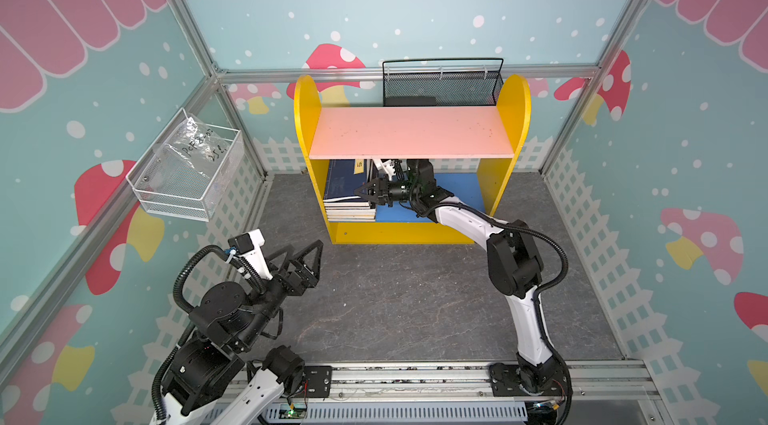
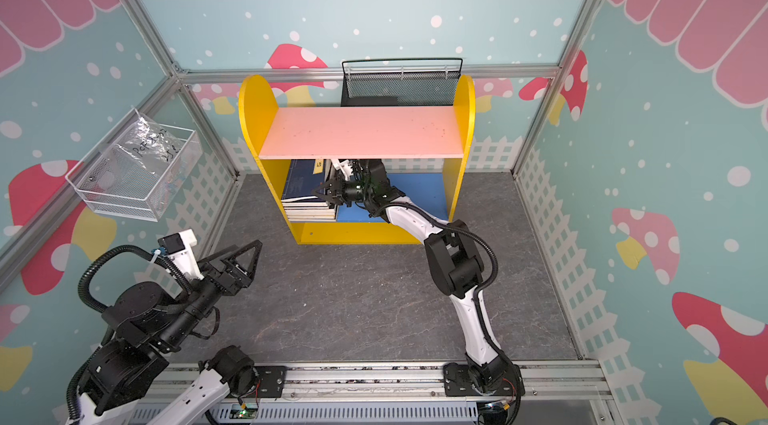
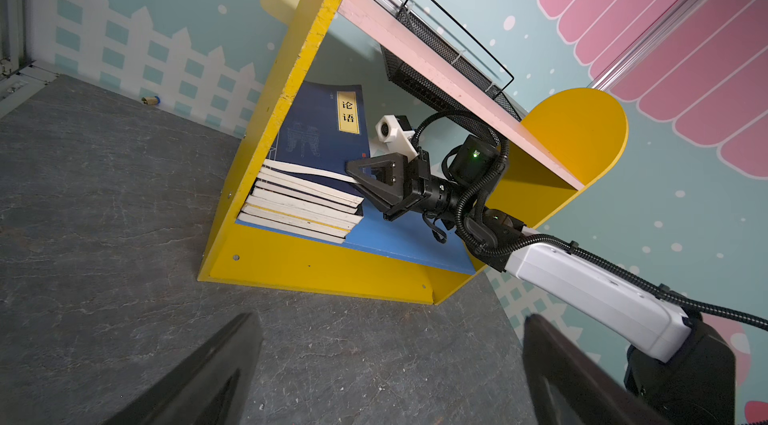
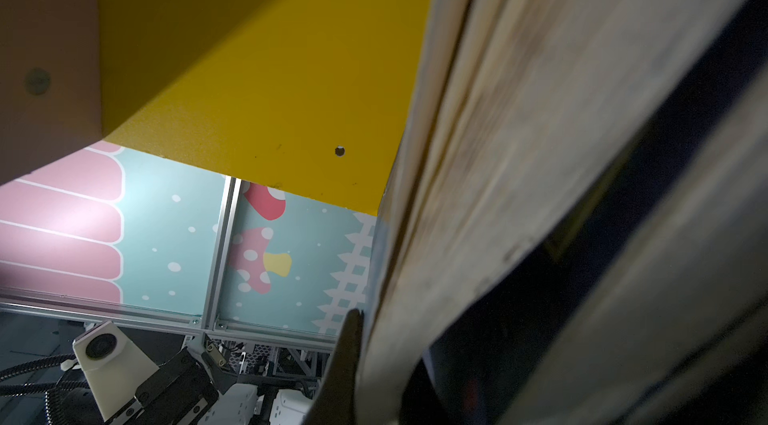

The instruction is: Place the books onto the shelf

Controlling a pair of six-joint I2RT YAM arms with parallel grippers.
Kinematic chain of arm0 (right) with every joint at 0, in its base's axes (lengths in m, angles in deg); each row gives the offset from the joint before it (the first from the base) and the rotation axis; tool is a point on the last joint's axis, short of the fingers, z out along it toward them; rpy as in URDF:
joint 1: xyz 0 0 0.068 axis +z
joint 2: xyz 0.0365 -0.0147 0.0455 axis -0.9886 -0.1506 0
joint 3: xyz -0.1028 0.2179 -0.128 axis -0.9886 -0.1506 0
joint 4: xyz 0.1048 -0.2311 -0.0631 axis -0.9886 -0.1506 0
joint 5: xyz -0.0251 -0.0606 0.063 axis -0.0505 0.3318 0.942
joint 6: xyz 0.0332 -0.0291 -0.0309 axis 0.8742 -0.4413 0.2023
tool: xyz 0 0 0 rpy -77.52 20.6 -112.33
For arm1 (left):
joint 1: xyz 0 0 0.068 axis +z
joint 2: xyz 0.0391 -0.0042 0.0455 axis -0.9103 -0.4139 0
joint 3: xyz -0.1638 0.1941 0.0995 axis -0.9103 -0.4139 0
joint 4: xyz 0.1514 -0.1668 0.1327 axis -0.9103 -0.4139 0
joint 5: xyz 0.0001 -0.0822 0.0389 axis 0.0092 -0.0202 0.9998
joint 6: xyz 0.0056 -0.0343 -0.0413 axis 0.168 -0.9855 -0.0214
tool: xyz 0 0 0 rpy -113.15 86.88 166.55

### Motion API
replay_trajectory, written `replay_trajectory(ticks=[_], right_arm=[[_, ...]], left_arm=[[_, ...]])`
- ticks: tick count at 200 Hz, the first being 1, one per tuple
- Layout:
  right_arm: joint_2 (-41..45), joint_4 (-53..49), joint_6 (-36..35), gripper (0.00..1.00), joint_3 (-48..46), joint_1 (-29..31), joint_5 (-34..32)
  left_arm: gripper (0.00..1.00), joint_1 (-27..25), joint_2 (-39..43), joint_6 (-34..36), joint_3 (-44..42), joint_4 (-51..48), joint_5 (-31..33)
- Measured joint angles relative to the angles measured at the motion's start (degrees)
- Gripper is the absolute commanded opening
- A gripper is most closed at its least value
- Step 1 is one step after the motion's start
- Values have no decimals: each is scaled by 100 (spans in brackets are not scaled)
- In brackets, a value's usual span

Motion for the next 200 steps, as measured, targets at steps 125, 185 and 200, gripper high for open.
replay_trajectory(ticks=[125,185,200], right_arm=[[0,-146,-105,17,0,-7,-7],[2,-302,-402,22,22,2,-55],[11,-343,-472,25,31,7,-81]], left_arm=[[99,0,4,-17,-98,9,24],[99,0,-44,-13,-136,61,63],[99,0,-90,2,-136,81,70]])
